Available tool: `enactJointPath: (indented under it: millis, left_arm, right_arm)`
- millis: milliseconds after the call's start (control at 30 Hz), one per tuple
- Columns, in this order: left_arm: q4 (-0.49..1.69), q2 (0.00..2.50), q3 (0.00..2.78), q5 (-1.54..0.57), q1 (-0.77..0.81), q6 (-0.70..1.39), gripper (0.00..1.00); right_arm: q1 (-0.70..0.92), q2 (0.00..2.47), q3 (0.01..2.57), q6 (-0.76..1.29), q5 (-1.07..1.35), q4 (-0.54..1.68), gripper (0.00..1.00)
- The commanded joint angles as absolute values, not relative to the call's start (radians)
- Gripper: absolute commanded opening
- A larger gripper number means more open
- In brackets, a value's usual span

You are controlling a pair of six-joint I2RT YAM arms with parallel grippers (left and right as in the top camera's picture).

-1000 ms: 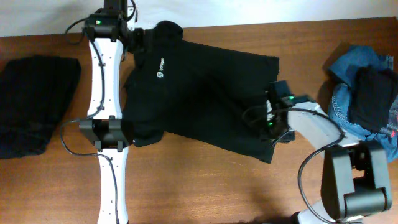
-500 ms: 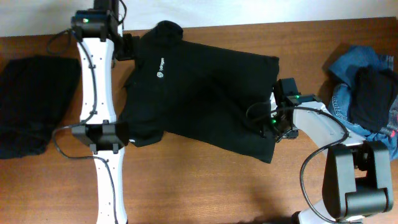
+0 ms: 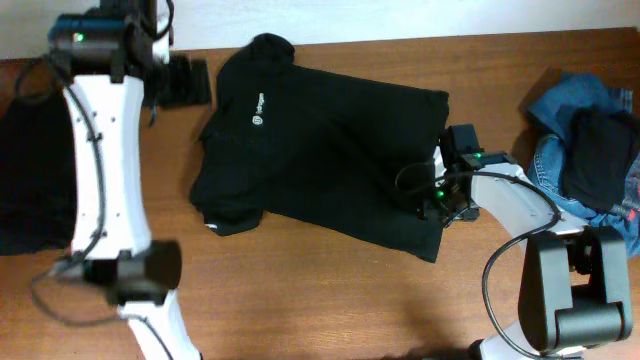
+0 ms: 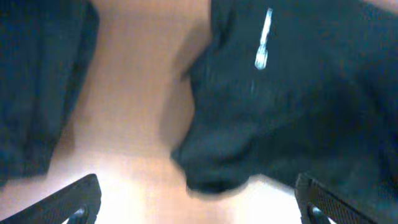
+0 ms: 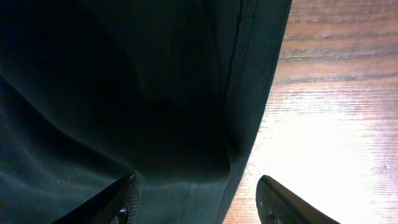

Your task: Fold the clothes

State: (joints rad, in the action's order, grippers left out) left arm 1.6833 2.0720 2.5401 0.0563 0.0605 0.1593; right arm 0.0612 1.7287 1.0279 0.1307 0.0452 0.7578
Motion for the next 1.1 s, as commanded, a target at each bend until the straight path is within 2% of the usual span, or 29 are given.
enactJointPath:
  millis: [0,133,300,533,700,933,1067]
  left_arm:
    - [1.682,1.941,2.302,0.052,0.059,0.197,0.99]
    - [1.594,1.787,1.967,0.050,0.059,0.244,0.99]
    - [1.376,1.611,1.553,0.016,0.059,0.312,0.99]
    - [1.081,1.544,1.165,-0.077,0.059,0.329,0.99]
    - [0.925,1.544,1.019,-0.142,0.059,0.329,0.99]
    - [0.904,1.544,1.010,-0.146,0.059,0.329,0.99]
    - [0.891,1.544,1.010,-0.146,0.059,0.329,0.99]
  right_arm:
    - [0.064,1.708,1.018,0.127,0.048,0.747,0.66]
    - [0.064,1.708,1.018,0.127,0.047,0.743,0.69]
    - [0.064,1.708,1.018,0.100,0.045,0.739,0.71]
    - [0.064,1.708,1.017,0.100,0.040,0.725,0.71]
    - [0.064,1.708,1.016,0.101,0.040,0.721,0.63]
    - [0.064,1.710,0.974,0.105,0.042,0.686,0.61]
    - [0.065,1.710,0.967,0.105,0.044,0.682,0.56]
